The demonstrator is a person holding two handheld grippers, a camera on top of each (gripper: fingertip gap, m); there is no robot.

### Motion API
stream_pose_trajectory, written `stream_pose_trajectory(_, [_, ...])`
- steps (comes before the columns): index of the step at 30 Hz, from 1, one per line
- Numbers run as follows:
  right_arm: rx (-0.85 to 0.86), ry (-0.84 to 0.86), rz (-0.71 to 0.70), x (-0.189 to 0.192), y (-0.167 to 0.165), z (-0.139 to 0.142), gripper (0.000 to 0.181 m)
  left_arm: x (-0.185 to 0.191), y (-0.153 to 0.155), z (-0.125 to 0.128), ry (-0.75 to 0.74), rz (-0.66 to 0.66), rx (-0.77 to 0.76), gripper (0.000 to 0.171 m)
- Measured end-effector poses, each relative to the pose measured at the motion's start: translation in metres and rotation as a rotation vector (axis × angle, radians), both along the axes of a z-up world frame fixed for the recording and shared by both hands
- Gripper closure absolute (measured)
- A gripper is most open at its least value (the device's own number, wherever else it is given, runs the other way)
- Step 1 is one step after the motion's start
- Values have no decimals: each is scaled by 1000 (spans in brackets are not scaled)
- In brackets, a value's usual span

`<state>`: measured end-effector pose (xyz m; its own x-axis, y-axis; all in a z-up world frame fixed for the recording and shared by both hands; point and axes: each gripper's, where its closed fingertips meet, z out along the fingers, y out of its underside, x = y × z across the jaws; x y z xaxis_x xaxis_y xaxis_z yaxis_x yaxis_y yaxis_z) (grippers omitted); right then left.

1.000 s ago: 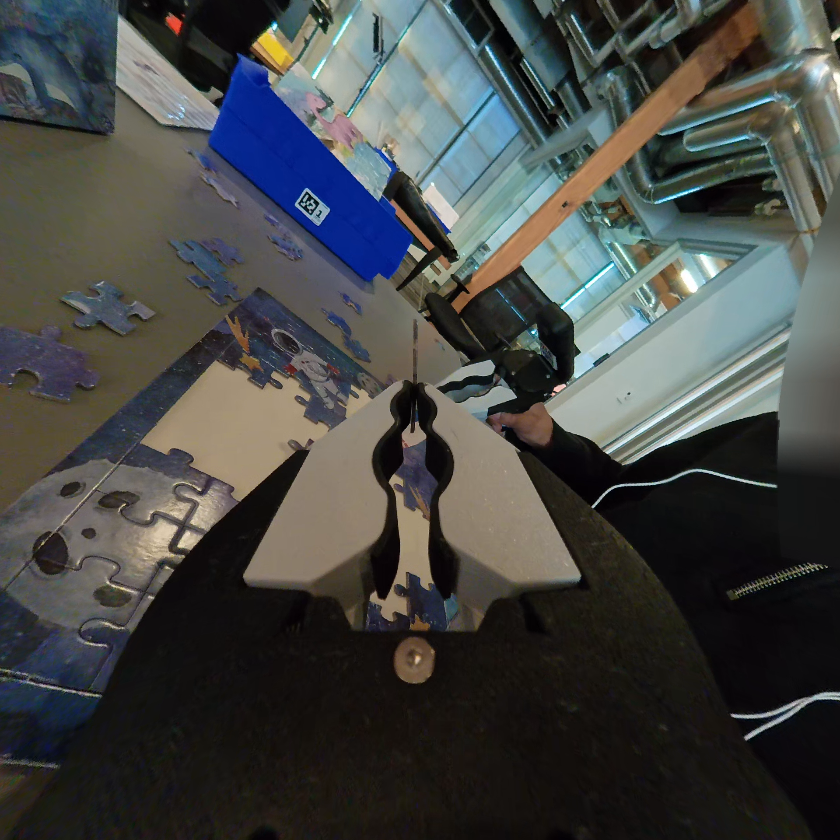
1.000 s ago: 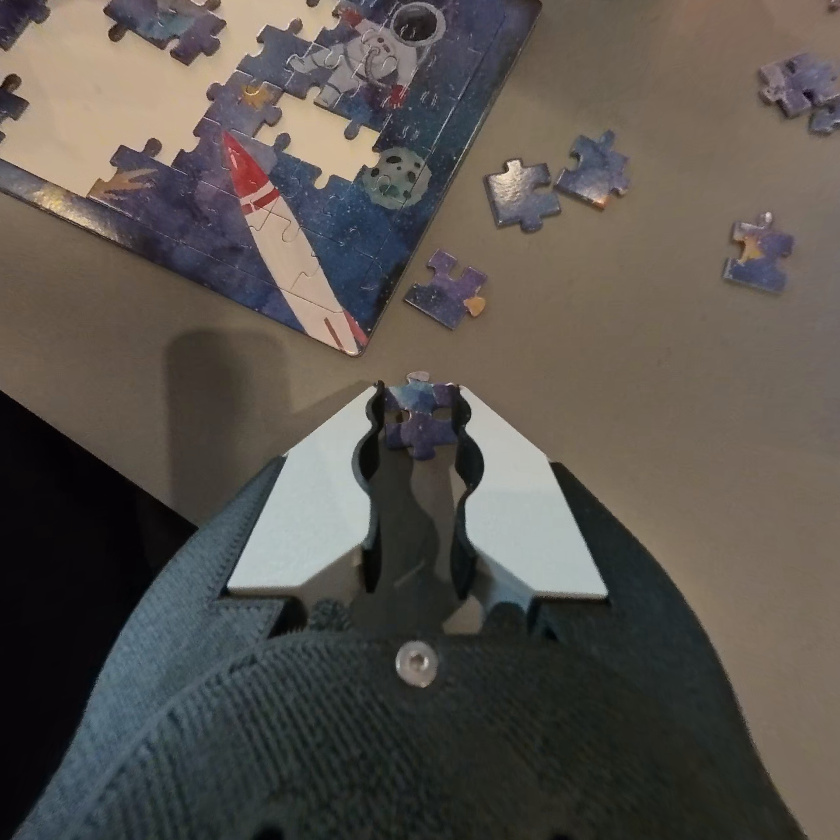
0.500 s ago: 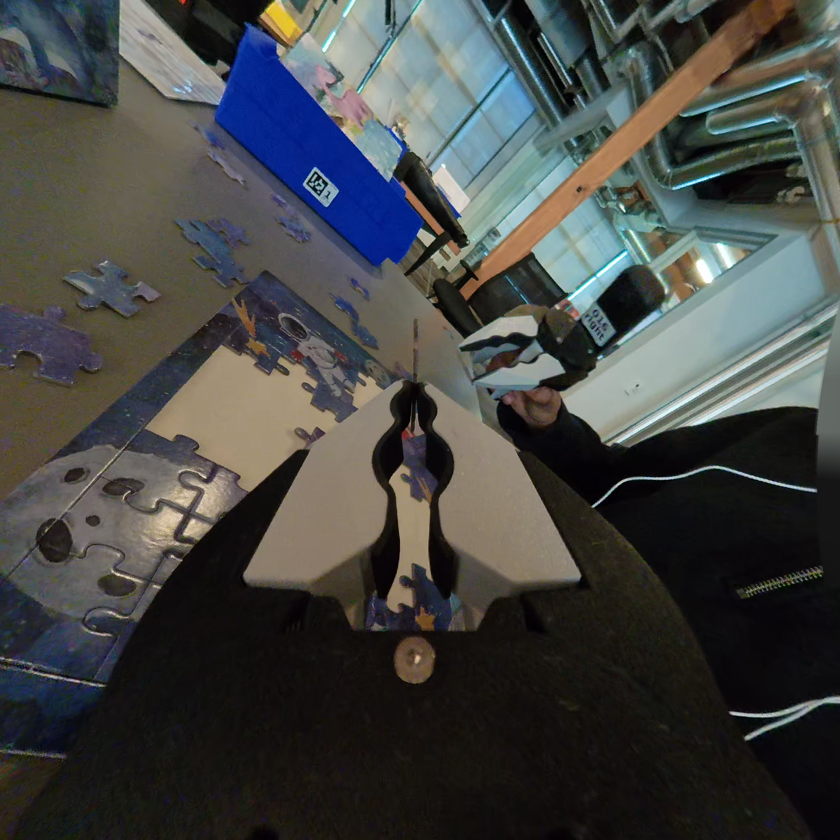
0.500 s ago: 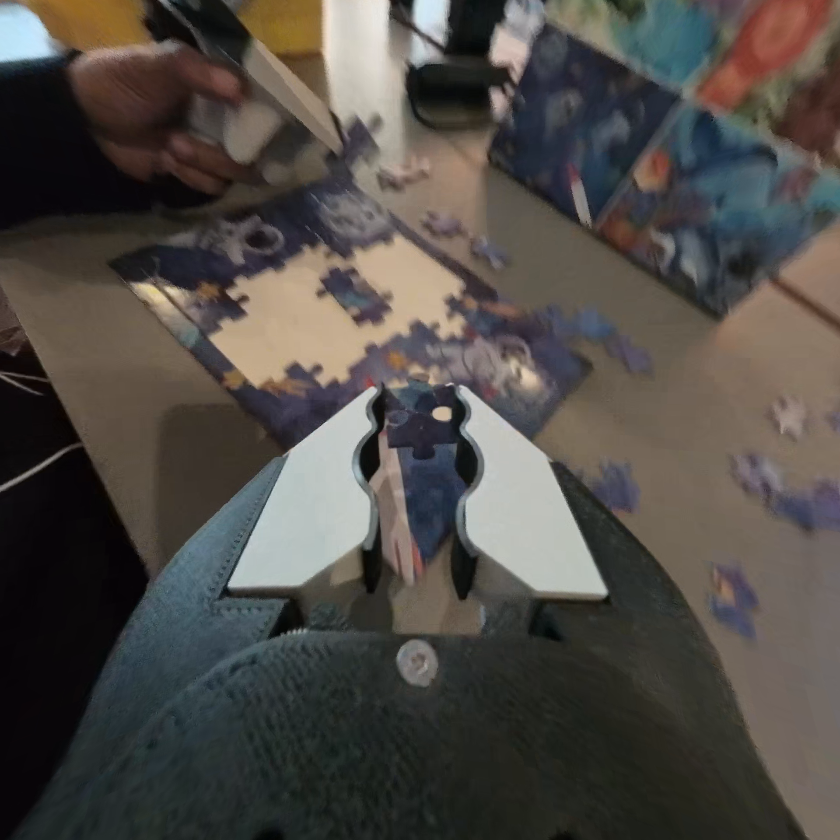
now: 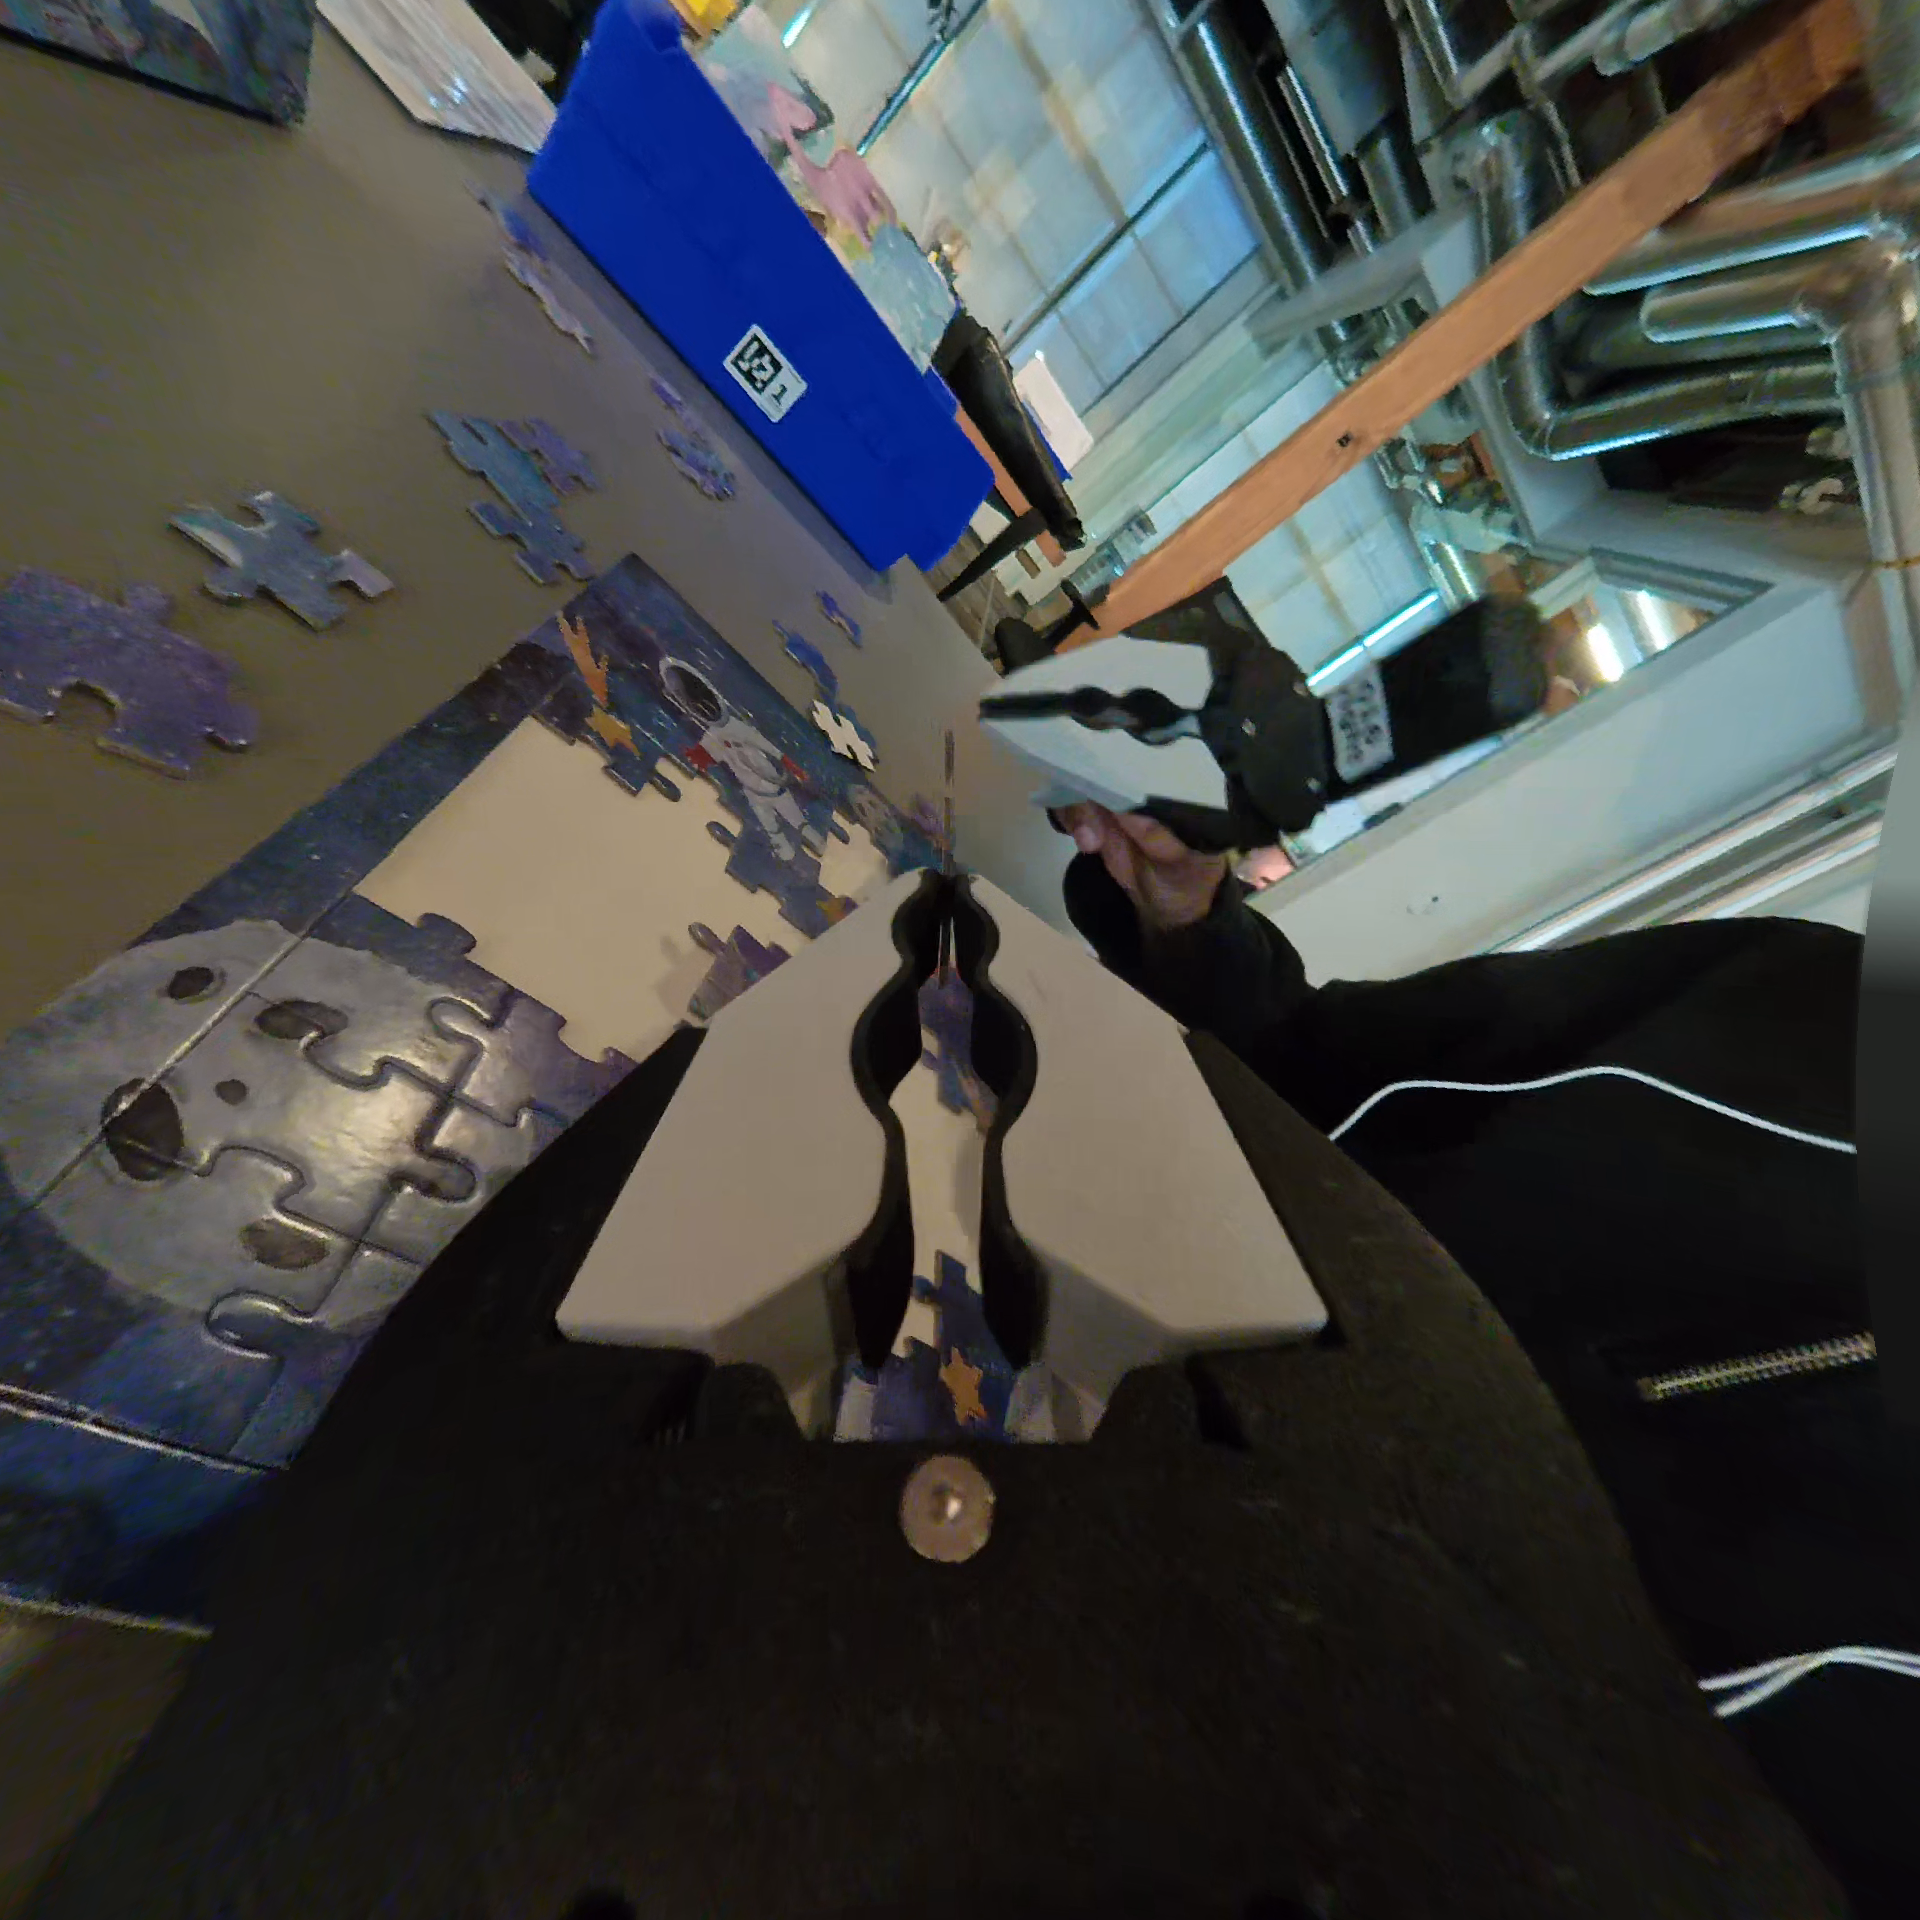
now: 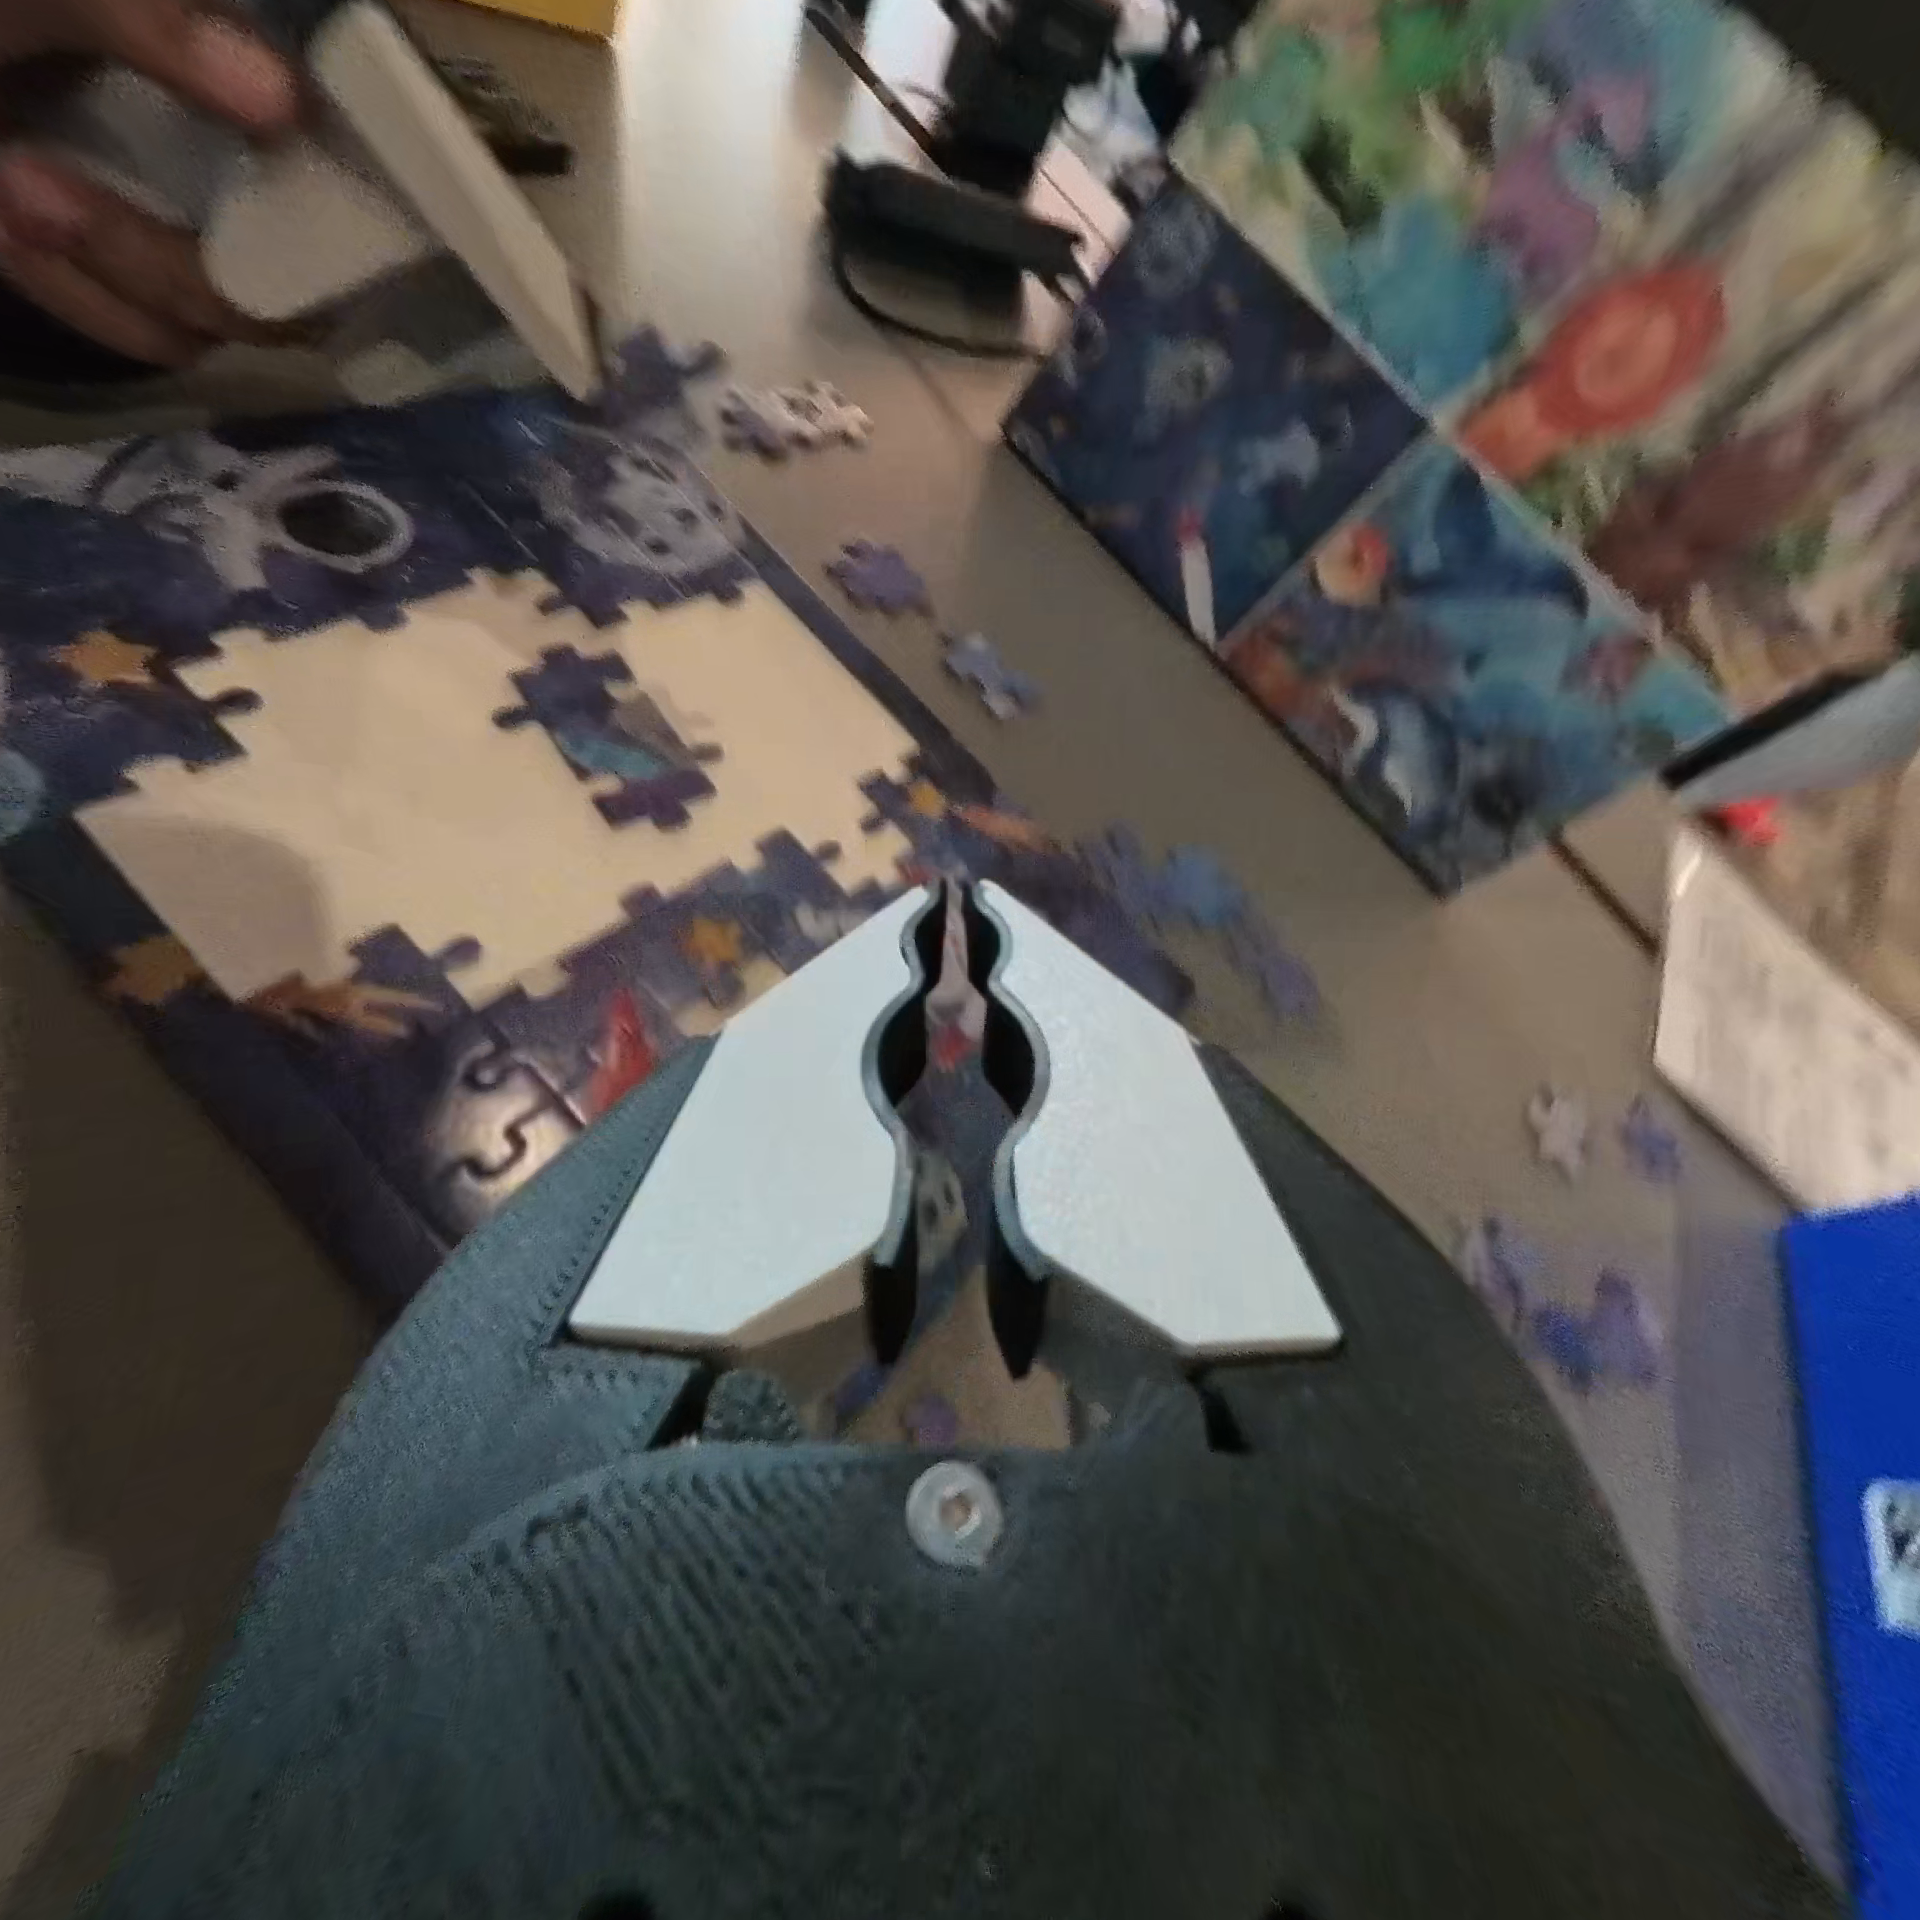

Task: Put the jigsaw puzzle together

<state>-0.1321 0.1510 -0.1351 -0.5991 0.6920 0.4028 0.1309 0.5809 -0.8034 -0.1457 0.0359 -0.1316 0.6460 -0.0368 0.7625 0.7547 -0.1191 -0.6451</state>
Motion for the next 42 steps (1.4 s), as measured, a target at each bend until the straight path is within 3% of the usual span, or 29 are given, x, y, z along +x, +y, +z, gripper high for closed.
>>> stream_pose_trajectory(5, [-206, -255, -106, 11, 49, -30, 159, 11, 5, -9, -34, -50, -41, 171])
stream_pose_trajectory(9, [-308, -417, -77, 21, 45, -49, 147, 12, 7, -13, 9, -57, -73, 171])
stream_pose_trajectory(11, [-271, -482, -85, 26, 47, -62, 145, 11, 6, -10, 17, -55, -58, 171])
stream_pose_trajectory(13, [-222, -474, -133, 27, 60, -66, 147, 9, 5, -7, 12, -48, -41, 171])
stream_pose_trajectory(19, [-311, -412, -246, 28, 108, -46, 144, 8, 4, -4, 1, -42, -19, 171])
stream_pose_trajectory(23, [-338, -400, -178, 23, 97, -44, 139, 13, 7, -7, 15, -62, -38, 171])
stream_pose_trajectory(30, [-201, -485, -141, -1, 82, -74, 132, 12, 6, -11, 38, -54, -67, 171])
stream_pose_trajectory(33, [-197, -498, -125, -3, 82, -75, 140, 20, 9, -17, 22, -95, -92, 171])
stream_pose_trajectory(34, [-192, -504, -106, -1, 80, -75, 151, 23, 10, -19, 21, -114, -101, 171])
stream_pose_trajectory(39, [-173, -490, -95, 0, 78, -74, 152, 31, 15, -32, 158, -126, -212, 171])
stream_pose_trajectory(42, [-170, -457, -99, 1, 79, -68, 152, 41, 20, -29, 154, -148, -201, 171])
